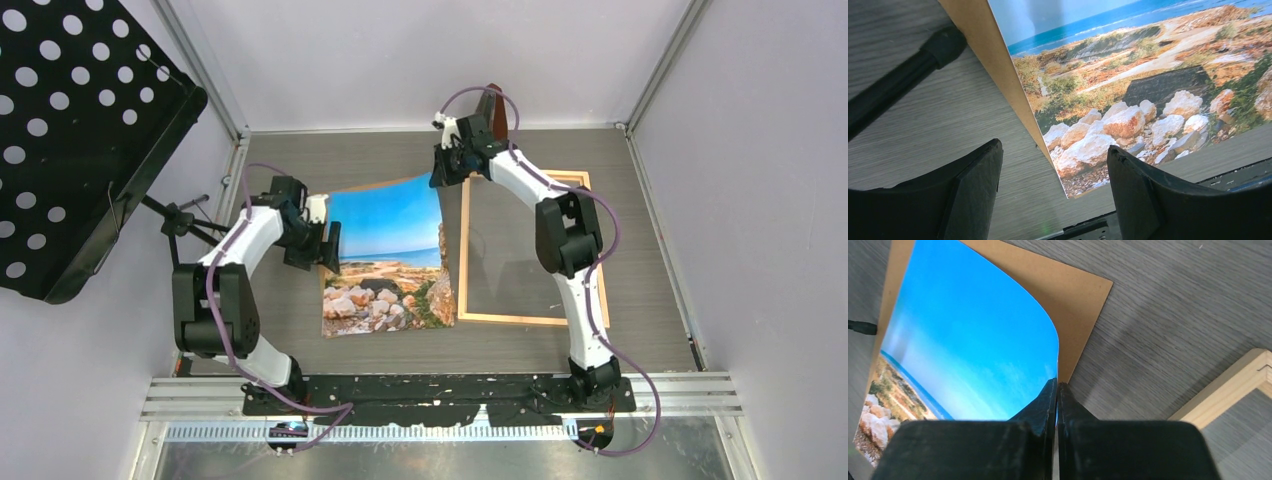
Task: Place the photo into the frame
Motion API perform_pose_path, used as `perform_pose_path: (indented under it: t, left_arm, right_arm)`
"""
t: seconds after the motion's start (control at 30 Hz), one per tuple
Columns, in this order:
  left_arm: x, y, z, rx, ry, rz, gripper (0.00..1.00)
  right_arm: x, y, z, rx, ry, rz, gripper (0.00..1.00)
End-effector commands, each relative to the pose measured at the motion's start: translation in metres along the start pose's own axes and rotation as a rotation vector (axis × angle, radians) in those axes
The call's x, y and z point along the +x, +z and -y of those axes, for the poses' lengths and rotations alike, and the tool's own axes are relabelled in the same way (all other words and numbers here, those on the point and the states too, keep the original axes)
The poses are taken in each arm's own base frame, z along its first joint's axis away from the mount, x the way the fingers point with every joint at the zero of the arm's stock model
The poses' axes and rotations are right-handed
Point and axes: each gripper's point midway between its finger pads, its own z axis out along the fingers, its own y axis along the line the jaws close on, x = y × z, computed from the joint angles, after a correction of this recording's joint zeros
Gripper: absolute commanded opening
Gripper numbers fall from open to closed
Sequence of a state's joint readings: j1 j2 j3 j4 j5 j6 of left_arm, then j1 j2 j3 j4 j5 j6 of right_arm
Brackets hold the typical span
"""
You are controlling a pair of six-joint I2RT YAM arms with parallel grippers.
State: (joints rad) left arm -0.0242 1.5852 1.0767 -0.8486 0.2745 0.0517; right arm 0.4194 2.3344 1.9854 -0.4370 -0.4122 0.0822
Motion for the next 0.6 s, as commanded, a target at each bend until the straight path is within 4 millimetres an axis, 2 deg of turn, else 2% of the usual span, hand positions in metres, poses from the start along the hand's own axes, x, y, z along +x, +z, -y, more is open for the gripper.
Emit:
perform_pose_path:
  t: [0.0,0.1,0.23,0.37,0.57]
  left_arm:
    - [-0.032,-0.036,0.005,-0.025,0.014,0.15,0.76]
    - [-0.05,-0.054,0.019,-0.012,0.007,0.228,0.75]
    - [-0.074,-0.071,0.051,-0.019,0.04,0.335,0.77]
    - [-0.094,-0.081,0.109,-0.05,0.152,0.409,0.79]
    - [-0.123,-0.091,0.188,-0.06,0.191,0.433,0.8]
  right_arm:
    - [-0.04,-0.044,-0.024,-0.02,-0.033,0.099,0.06]
    - [-0.052,-0.063,-0.04,-0.045,0.012,0.136,0.06]
    - [-0.064,-0.087,-0.056,-0.061,0.095,0.179,0.06]
    - [-0.07,-0.104,-0.067,-0.065,0.203,0.214,0.06]
    - [-0.08,-0.122,-0.076,-0.069,0.324,0.256,0.06]
